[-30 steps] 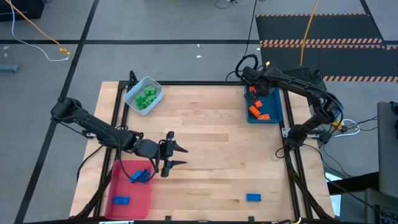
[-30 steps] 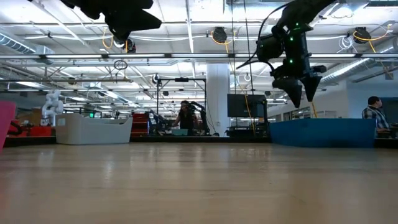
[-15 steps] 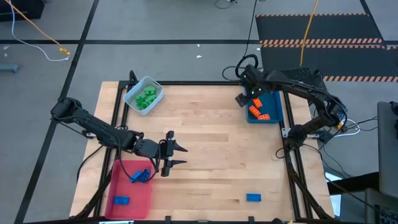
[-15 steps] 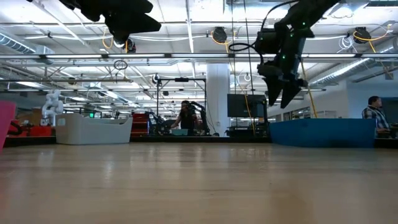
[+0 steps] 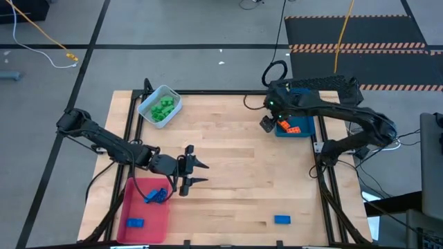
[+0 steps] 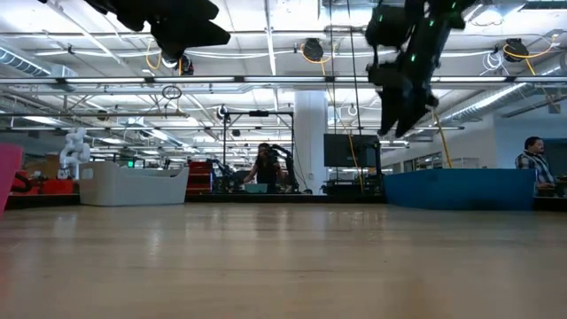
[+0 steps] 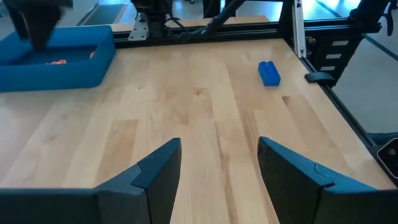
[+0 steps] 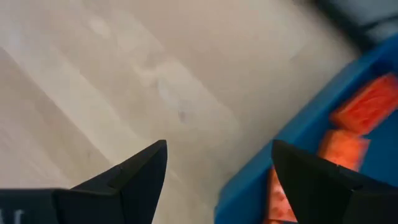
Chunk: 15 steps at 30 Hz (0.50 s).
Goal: Sort & place blocks by color
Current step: Put the blue game piece into the red bin
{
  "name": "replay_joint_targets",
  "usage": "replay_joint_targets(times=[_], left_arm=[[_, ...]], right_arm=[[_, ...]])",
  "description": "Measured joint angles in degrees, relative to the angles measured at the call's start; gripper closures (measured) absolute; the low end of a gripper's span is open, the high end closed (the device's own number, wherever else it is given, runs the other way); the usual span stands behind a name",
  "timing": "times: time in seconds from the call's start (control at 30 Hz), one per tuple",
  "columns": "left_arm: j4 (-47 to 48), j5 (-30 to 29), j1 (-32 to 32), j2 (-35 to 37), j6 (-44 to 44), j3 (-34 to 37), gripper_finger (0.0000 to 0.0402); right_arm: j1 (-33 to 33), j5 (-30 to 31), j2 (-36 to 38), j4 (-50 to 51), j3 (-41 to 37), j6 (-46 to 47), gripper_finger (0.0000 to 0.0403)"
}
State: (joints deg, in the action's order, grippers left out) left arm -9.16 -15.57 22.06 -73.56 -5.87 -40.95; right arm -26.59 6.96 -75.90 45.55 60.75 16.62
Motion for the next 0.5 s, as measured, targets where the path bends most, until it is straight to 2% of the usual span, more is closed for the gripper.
replay_joint_targets(times=[0.13, 0.27, 0.5], left_arm=[[0.21, -0.04, -0.77, 0.00, -0.02, 0.00, 0.0190], [0.69, -0.07, -1.20, 0.00, 0.16, -0.02, 0.0190], [3.44, -0.07, -1.53, 0.00, 2.11, -0.02, 0.0190]], right_arm=[[7.19, 5.16, 4.40, 5.55, 1.69, 3.41, 0.0123], [18.04, 3.77, 6.06, 10.73, 1.99, 10.76, 0.0135], [38.71, 3.28, 4.25, 5.67, 2.30, 21.22, 0.0171]])
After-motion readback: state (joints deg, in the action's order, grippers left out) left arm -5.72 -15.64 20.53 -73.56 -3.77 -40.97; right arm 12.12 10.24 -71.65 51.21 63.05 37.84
